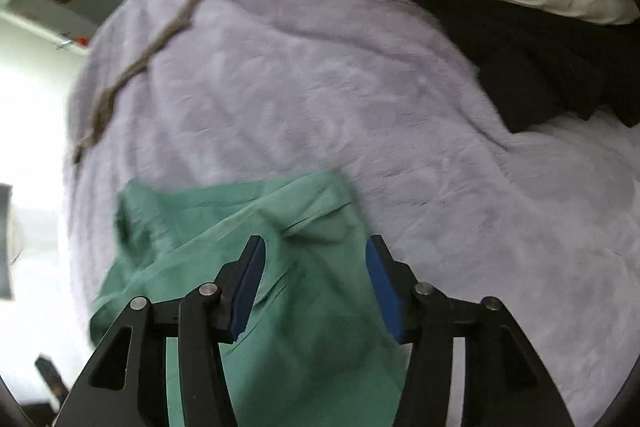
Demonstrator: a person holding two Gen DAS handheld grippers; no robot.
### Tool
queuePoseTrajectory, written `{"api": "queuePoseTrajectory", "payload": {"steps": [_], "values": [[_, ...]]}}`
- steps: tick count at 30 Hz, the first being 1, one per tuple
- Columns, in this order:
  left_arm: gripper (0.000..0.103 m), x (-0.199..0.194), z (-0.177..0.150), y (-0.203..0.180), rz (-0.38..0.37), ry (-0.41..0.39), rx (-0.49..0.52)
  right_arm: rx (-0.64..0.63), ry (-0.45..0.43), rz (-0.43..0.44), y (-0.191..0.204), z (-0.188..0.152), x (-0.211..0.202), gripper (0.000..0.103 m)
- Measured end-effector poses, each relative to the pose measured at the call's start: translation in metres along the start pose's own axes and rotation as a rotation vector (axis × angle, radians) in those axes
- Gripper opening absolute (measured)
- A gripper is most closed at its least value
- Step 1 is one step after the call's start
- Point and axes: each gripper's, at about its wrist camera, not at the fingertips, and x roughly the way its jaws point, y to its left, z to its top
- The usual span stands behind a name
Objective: Fold large clothes
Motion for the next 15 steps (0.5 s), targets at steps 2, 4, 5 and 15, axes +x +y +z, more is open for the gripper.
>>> {"api": "queuePoseTrajectory", "payload": {"steps": [2,4,5,15], "values": [[0.08,-0.016,0.007,-0.004,0.06,-0.056,0.079,-0.077,0.009,-0.023,0.015,-0.011,-0.005,0.057],[0.08,-0.026,0.012,-0.014,0.098,-0.094,0.16,-0.124,0.017,-0.035,0.026,-0.023,-0.004,0.057],[0.08,-0.029,0.013,-0.02,0.098,-0.099,0.214,-0.133,0.023,-0.035,0.029,-0.027,-0.002,0.057],[0.055,0.041,0.009,-0.06,-0.203,0.202,0.113,-0.127,0.097,-0.077,0.031,-0.037,0.042,0.005]]}}
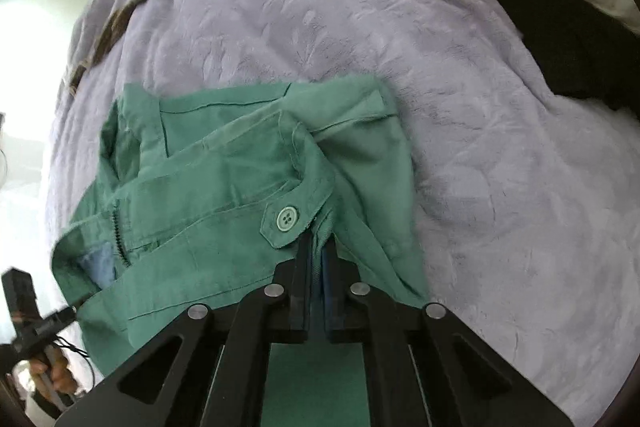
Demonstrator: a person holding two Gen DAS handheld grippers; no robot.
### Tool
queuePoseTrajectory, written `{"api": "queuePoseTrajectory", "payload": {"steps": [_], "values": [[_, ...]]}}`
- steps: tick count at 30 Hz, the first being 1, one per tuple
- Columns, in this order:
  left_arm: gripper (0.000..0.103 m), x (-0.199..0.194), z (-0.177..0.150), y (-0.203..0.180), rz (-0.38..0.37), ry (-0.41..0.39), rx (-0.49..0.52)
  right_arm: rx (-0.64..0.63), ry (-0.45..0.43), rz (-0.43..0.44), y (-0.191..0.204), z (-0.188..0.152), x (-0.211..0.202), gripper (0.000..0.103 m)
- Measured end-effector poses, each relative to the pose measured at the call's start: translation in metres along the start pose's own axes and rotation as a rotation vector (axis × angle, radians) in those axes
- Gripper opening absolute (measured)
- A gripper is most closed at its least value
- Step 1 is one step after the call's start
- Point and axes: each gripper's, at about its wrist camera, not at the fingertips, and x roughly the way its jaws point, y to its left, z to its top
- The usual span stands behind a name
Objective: Fold large clothes
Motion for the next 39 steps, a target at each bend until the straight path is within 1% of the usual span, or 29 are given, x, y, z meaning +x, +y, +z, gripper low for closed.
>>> {"api": "queuePoseTrajectory", "payload": {"steps": [1,2,4,5,6,8,10,11,12,13,14,15,16,17,19,20,22,23,27,28,29,30,32,33,34,36,38,39], "values": [[0.023,0.007,0.001,0.001,-0.02,0.006,-0.026,-0.017,-0.028,0.012,0.004,0.002,-0.005,0.005],[0.01,0.013,0.004,0.001,-0.021,0.012,-0.057,-0.022,-0.054,0.02,0.005,0.004,-0.01,0.005],[0.01,0.013,0.012,0.0,-0.045,-0.048,-0.108,0.002,-0.106,0.027,0.001,0.013,-0.019,0.005],[0.01,0.004,0.022,0.001,-0.054,-0.112,-0.132,0.037,-0.116,0.027,-0.005,0.019,-0.019,0.005],[0.01,-0.003,0.028,0.003,-0.052,-0.155,-0.146,0.085,-0.114,0.035,-0.014,0.024,-0.017,0.01],[0.01,-0.026,0.051,0.011,-0.039,-0.282,-0.209,0.197,-0.103,0.074,-0.034,0.03,-0.014,0.013],[0.01,-0.046,0.065,0.018,-0.016,-0.36,-0.258,0.258,-0.131,0.099,-0.048,0.029,-0.022,0.02],[0.011,-0.059,0.074,0.021,0.011,-0.394,-0.271,0.252,-0.148,0.097,-0.051,0.028,-0.027,0.031],[0.012,-0.066,0.078,0.021,0.034,-0.405,-0.265,0.23,-0.158,0.09,-0.051,0.028,-0.031,0.048],[0.035,-0.073,0.08,0.022,0.061,-0.412,-0.252,0.191,-0.163,0.073,-0.049,0.027,-0.035,0.055],[0.078,-0.083,0.078,0.022,0.111,-0.425,-0.222,0.159,-0.166,0.062,-0.046,0.026,-0.036,0.06],[0.092,-0.089,0.074,0.02,0.151,-0.447,-0.201,0.117,-0.164,0.051,-0.041,0.027,-0.036,0.06],[0.096,-0.093,0.068,0.017,0.189,-0.478,-0.169,0.076,-0.158,0.045,-0.036,0.028,-0.034,0.06],[0.096,-0.092,0.063,0.012,0.22,-0.482,-0.099,0.028,-0.153,0.037,-0.031,0.028,-0.033,0.06],[0.096,-0.083,0.059,0.012,0.255,-0.425,-0.018,-0.086,-0.148,-0.021,-0.013,0.026,-0.027,0.06],[0.096,-0.071,0.057,0.014,0.27,-0.377,0.014,-0.136,-0.147,-0.048,-0.006,0.024,-0.022,0.06],[0.096,-0.052,0.055,0.015,0.274,-0.31,0.044,-0.184,-0.137,-0.059,0.0,0.019,-0.015,0.06],[0.096,-0.039,0.054,0.016,0.286,-0.279,0.059,-0.186,-0.136,-0.055,-0.001,0.018,-0.013,0.06],[0.096,-0.008,0.048,0.014,0.309,-0.23,0.103,-0.13,-0.122,-0.015,-0.014,0.013,-0.006,0.06],[0.095,-0.003,0.048,0.014,0.307,-0.224,0.107,-0.116,-0.114,-0.003,-0.017,0.011,-0.004,0.06],[0.081,0.002,0.047,0.014,0.3,-0.224,0.112,-0.104,-0.105,0.008,-0.021,0.011,-0.002,0.06],[0.073,0.005,0.048,0.011,0.306,-0.223,0.117,-0.095,-0.102,0.014,-0.024,0.011,-0.001,0.06],[0.043,0.009,0.052,0.004,0.353,-0.232,0.145,-0.084,-0.103,0.031,-0.026,0.011,-0.002,0.06],[0.019,0.007,0.052,0.004,0.34,-0.229,0.154,-0.086,-0.103,0.042,-0.026,0.011,-0.002,0.06],[0.019,0.001,0.052,0.005,0.324,-0.237,0.144,-0.093,-0.102,0.053,-0.026,0.012,-0.002,0.06],[0.019,-0.022,0.051,0.016,0.246,-0.299,0.089,-0.113,-0.097,0.07,-0.023,0.014,0.0,0.06],[0.019,-0.034,0.051,0.033,0.194,-0.314,0.022,-0.123,-0.094,0.074,-0.017,0.015,0.006,0.06],[0.019,-0.035,0.051,0.043,0.185,-0.304,-0.008,-0.122,-0.09,0.075,-0.014,0.016,0.011,0.06]]}}
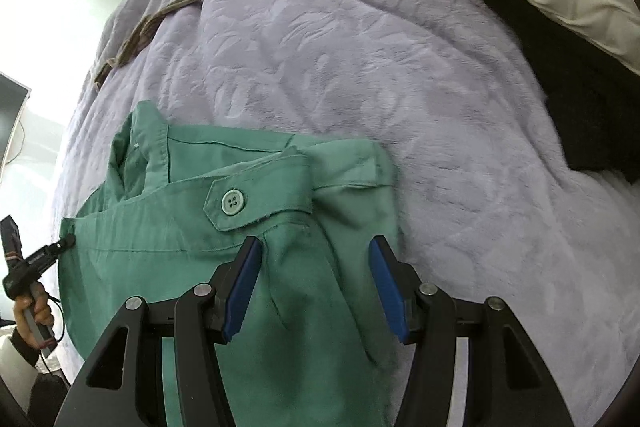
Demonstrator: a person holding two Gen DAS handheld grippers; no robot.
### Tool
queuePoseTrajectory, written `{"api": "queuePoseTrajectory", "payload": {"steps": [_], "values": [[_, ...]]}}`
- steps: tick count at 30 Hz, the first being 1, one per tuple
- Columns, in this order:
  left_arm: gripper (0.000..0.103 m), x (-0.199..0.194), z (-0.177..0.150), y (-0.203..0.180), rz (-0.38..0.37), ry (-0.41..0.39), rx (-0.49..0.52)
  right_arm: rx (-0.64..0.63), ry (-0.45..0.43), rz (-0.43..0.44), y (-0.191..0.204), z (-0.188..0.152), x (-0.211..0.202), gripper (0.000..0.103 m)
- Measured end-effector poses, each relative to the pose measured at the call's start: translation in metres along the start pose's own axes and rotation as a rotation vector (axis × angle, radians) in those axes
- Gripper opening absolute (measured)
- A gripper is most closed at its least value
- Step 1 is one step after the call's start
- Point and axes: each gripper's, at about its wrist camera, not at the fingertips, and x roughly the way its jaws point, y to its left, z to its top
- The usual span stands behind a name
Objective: Fold large clothes
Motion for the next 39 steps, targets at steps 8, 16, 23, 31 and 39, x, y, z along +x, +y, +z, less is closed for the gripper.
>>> {"api": "queuePoseTrajectory", "payload": {"steps": [8,16,23,31,39], "values": [[0.019,0.013,-0.005,-0.013,0.072,0.008,-0.016,-0.157,-0.122,-0.087,0.049,-0.006,-0.035,0.004],[0.019,-0.013,0.007,-0.022,0.031,-0.073,0.046,-0.082,-0.031,-0.11,0.025,0.011,0.015,0.006],[0.06,0.023,0.005,-0.014,0.186,-0.047,0.033,0.095,-0.022,-0.09,-0.003,-0.001,-0.001,0.026],[0.077,-0.063,-0.011,0.019,0.235,-0.116,0.049,0.061,-0.027,0.057,0.038,-0.063,-0.063,0.019],[0.062,-0.066,-0.089,-0.031,0.007,-0.001,0.125,-0.073,0.162,0.221,0.14,-0.143,-0.007,0.019]]}}
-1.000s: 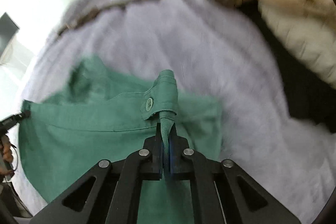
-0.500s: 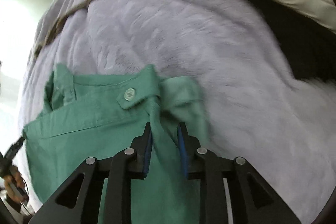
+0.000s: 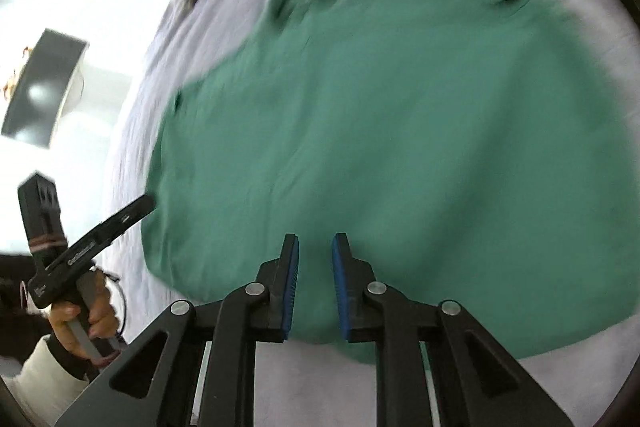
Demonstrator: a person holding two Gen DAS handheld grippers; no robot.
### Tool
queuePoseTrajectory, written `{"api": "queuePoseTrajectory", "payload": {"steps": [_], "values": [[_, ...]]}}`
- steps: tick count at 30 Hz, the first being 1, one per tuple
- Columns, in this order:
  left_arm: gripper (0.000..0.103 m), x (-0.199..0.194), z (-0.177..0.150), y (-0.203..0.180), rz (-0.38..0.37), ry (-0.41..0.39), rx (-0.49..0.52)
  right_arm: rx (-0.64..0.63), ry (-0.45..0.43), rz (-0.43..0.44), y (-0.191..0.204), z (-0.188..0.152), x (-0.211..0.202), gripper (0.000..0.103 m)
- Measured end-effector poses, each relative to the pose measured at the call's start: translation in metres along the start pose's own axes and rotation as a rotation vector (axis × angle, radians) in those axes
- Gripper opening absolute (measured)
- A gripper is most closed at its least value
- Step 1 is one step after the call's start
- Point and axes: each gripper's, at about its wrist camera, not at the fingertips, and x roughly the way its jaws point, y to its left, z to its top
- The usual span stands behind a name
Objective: Fold large clothes
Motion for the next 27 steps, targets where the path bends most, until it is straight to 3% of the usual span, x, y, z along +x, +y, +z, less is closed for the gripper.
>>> {"api": "queuePoseTrajectory", "payload": {"steps": [2,3,6,8,11,13,16,19,22,27], "values": [[0.062,0.017,-0.015,-0.016,-0.006,0.023,0.016,-0.036,0.018,-0.061,0.001,-0.004,0.016,0.018],[0.062,0.024,-0.021,-0.019,0.004,0.031,0.024,-0.045,0.018,-0.079,-0.004,-0.005,0.017,0.013],[0.06,0.045,-0.042,-0.01,0.069,0.087,0.03,-0.014,-0.018,-0.112,-0.034,-0.009,-0.003,0.005],[0.039,0.047,-0.054,0.012,0.086,0.106,0.01,0.023,-0.046,-0.237,-0.064,-0.011,-0.023,0.005],[0.039,0.039,-0.063,0.041,0.042,0.112,-0.065,0.145,-0.074,-0.334,-0.124,-0.019,-0.049,0.0],[0.039,0.033,-0.065,0.05,0.017,0.11,-0.077,0.235,-0.077,-0.335,-0.149,-0.023,-0.062,0.0],[0.039,0.025,-0.066,0.05,0.043,0.114,-0.05,0.342,-0.106,-0.329,-0.162,-0.028,-0.081,0.0],[0.039,0.014,-0.075,0.056,0.148,0.131,-0.048,0.35,-0.136,-0.312,-0.149,-0.03,-0.091,0.0],[0.039,-0.01,-0.078,0.07,0.13,0.106,-0.118,0.312,-0.186,-0.268,-0.13,-0.026,-0.096,0.001],[0.039,-0.019,-0.065,0.067,0.126,0.058,-0.138,0.21,-0.225,-0.251,-0.112,0.016,-0.088,0.001]]}}
